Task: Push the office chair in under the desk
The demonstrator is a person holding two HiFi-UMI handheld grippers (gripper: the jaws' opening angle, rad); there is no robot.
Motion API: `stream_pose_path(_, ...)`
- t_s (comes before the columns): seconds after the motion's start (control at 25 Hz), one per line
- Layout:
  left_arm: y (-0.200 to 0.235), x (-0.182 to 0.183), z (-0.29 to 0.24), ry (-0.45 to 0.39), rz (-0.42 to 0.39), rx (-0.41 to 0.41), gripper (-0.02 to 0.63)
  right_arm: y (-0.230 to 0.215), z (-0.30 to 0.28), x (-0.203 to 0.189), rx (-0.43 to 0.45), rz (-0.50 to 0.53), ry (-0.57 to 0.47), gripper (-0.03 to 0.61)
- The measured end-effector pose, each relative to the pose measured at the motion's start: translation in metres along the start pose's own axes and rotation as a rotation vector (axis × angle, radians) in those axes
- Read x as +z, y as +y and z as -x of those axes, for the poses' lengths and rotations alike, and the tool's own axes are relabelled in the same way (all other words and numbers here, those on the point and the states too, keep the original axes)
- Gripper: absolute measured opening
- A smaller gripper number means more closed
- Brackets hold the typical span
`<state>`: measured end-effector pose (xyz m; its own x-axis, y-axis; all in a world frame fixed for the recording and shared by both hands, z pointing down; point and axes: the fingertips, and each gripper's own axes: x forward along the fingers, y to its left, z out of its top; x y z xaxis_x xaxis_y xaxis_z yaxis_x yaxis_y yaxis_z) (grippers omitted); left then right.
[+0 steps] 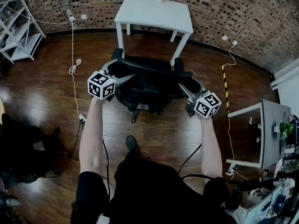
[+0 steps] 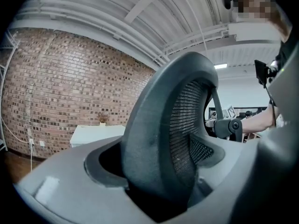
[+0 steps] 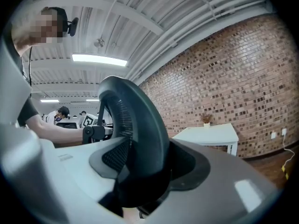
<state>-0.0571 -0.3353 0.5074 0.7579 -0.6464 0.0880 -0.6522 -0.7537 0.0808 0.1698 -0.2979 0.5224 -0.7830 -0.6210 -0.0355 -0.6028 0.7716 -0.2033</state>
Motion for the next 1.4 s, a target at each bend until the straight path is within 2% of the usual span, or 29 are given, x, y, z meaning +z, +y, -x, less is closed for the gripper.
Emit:
stream_pose_path(0.28,0.051,-0.004,0.002,-0.004,-0.003,-0.019,0.525,-0.008,-0.048,-0.008,-0.032,0.002,0.006,0.245)
stream_pose_path(0.44,0.075,0.003,-0.014,-0.002,-0.001,-0.024,0.525,-0.028,-0.068,0.0,-0.032,0.009,-0.006,0.245)
stream_pose_path(0.72,0.085,0.002,-0.02,-0.027,-0.019,-0.032,0.518,-0.04,-0.077,-0.004,-0.048,0.021,-0.028,0.247)
stream_pose_path(0.92,0.125,0.004,-0.036,-0.049,-0.021,-0.038,0.514,-0.064,-0.111,-0.005,-0.054,0.043,-0.043,0.247)
stream_pose_path(1.24,0.12,0.004,-0.067,-0.073,-0.029,-0.028,0.509,-0.092,-0.102,0.002,-0.03,0.054,-0.058,0.245)
stream_pose_path(1.4,0.117,0.003,-0.068,-0.083,-0.042,-0.026,0.508,-0.092,-0.098,0.0,-0.019,0.062,-0.07,0.245)
